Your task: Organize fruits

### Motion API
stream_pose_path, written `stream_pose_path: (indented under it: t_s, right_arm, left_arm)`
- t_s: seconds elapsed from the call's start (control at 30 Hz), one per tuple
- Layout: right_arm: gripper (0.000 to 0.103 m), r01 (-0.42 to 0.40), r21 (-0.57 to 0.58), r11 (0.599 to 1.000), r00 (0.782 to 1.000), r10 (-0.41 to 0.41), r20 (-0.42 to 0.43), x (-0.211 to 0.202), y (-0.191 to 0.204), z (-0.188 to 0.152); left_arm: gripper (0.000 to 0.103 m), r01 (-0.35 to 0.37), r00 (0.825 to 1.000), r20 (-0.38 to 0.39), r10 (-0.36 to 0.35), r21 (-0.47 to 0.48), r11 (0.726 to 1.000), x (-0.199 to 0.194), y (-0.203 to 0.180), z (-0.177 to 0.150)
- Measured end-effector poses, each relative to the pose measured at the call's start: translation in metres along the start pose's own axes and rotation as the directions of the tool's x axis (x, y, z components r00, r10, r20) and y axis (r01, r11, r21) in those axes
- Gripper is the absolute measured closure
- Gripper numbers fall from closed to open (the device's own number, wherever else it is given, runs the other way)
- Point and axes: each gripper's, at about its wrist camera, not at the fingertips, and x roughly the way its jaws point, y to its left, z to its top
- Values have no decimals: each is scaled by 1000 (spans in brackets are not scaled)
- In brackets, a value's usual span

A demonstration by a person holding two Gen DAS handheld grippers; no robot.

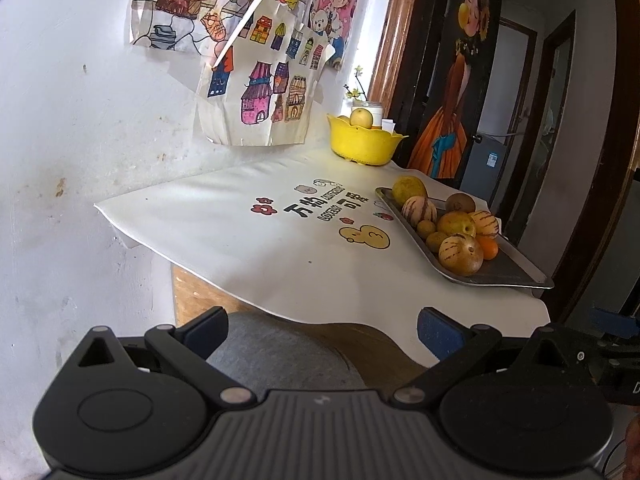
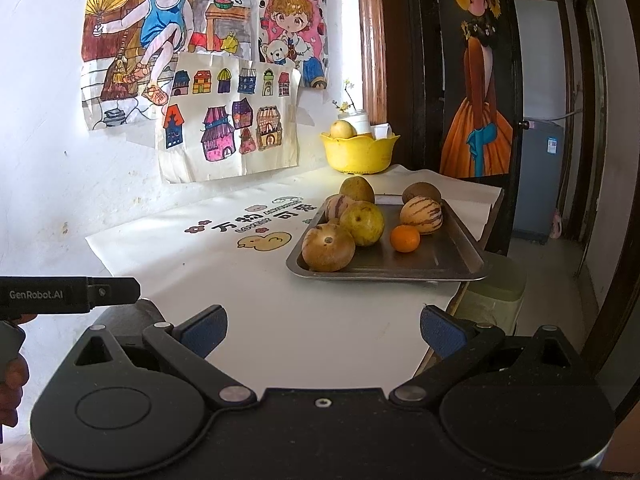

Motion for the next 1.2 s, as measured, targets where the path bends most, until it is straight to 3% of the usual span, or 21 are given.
stream_pose_path:
  t_s: [1.2]
  right_arm:
    - [1,-11,-5,1000,1000,11,-14,1,2,0]
  left_arm:
    - [1,-8,1000,-13,8,12,1000,2,-2,-1]
